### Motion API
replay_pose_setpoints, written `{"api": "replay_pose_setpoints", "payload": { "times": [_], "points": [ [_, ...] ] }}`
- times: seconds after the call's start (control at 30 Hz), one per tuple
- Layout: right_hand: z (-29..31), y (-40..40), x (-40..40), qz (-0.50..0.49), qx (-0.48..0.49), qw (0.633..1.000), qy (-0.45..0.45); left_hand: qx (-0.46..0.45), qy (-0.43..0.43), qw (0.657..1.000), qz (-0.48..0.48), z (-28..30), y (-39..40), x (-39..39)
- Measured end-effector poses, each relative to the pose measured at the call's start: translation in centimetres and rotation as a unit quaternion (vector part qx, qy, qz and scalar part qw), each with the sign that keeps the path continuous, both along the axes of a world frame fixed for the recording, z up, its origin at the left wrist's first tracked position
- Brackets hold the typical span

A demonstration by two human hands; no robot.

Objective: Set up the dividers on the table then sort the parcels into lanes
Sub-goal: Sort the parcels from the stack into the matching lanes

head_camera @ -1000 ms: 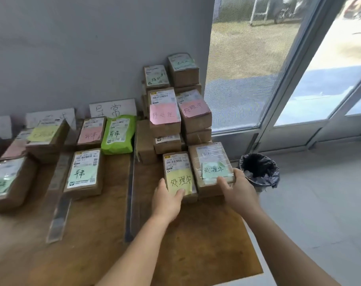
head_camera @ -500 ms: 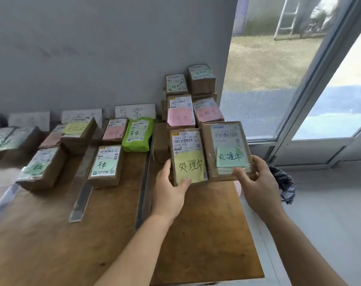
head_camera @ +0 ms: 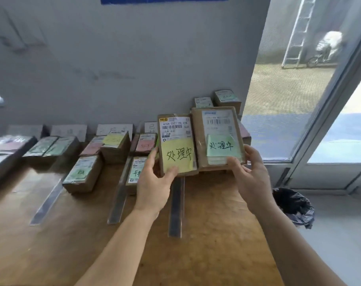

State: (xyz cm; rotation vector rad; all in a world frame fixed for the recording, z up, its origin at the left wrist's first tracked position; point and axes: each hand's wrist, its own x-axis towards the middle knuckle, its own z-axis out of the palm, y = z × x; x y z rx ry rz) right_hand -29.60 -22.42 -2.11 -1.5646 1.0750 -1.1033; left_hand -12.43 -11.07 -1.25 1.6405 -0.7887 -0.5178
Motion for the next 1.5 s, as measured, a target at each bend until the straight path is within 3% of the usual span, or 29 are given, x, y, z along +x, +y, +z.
{"api": "replay_pose_setpoints", "payload": {
  "times": [0.13,0.67,1.07,1.2,1.5],
  "points": [
    [1.2,3.8,4.5,0.042,-0.005,0.998,-0.043,-0.013,0.013,1.000,0.018,0.5,4.3,4.4],
    [2.0,18.2,21.2,0.095,0.003,0.995,0.000,0.002,0.006,0.997,0.078,1.4,21.2,19.9],
    [1.6,19.4,32.4,0.180,0.049,0.982,0.007,-0.012,0.071,0.987,0.146,0.1,23.9,30.0],
    [1.6,19.1,37.3,0.205,0.039,0.977,0.054,0.004,0.100,0.976,0.192,0.2,23.7,34.2],
    [1.3,19.9,46.3,0.257,-0.084,0.937,0.223,0.086,0.091,0.956,0.267,-1.3,25.1,42.2]
  ]
}}
